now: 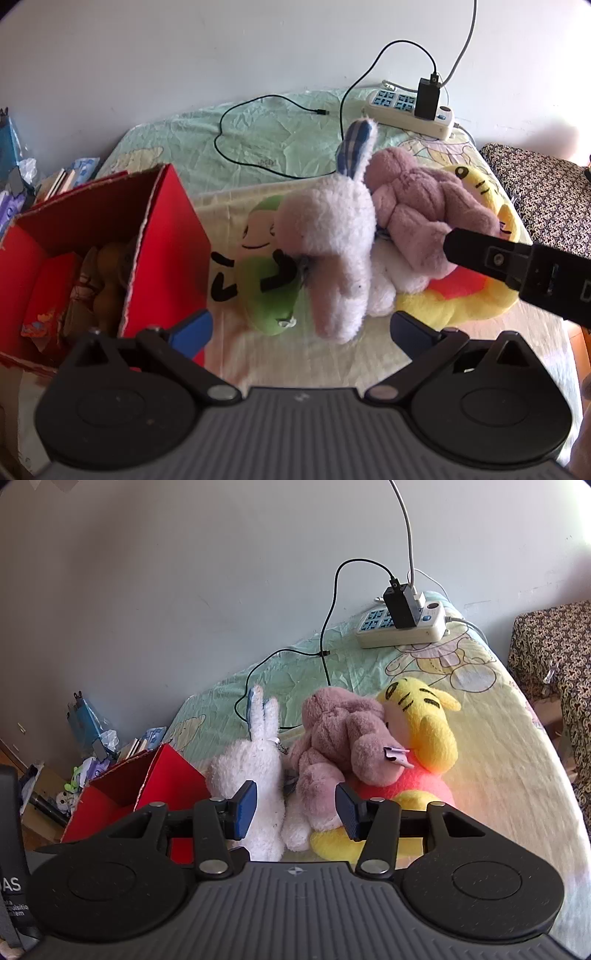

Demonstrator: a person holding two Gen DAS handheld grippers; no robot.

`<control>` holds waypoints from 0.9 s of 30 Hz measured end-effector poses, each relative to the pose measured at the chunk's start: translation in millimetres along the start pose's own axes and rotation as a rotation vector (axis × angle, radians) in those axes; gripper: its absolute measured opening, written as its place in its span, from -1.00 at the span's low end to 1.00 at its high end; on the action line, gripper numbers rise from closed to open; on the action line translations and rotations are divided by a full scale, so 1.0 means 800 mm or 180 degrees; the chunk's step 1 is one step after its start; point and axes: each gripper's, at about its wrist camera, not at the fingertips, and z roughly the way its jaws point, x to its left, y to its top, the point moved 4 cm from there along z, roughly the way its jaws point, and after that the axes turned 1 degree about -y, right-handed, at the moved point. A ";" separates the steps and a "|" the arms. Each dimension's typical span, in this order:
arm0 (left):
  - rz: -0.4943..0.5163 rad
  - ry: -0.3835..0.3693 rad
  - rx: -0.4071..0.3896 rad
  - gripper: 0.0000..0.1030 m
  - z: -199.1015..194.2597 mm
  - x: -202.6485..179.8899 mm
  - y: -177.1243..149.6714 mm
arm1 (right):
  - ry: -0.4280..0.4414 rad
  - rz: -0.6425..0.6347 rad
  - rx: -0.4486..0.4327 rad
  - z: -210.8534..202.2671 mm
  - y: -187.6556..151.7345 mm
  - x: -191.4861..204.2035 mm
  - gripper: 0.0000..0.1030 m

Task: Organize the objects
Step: 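Grasp the white bunny plush with the right gripper and lift it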

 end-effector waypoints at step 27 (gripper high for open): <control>0.0294 -0.0602 -0.0203 0.81 0.034 0.002 0.033 | 0.0506 0.0090 0.0218 0.051 0.026 0.030 0.12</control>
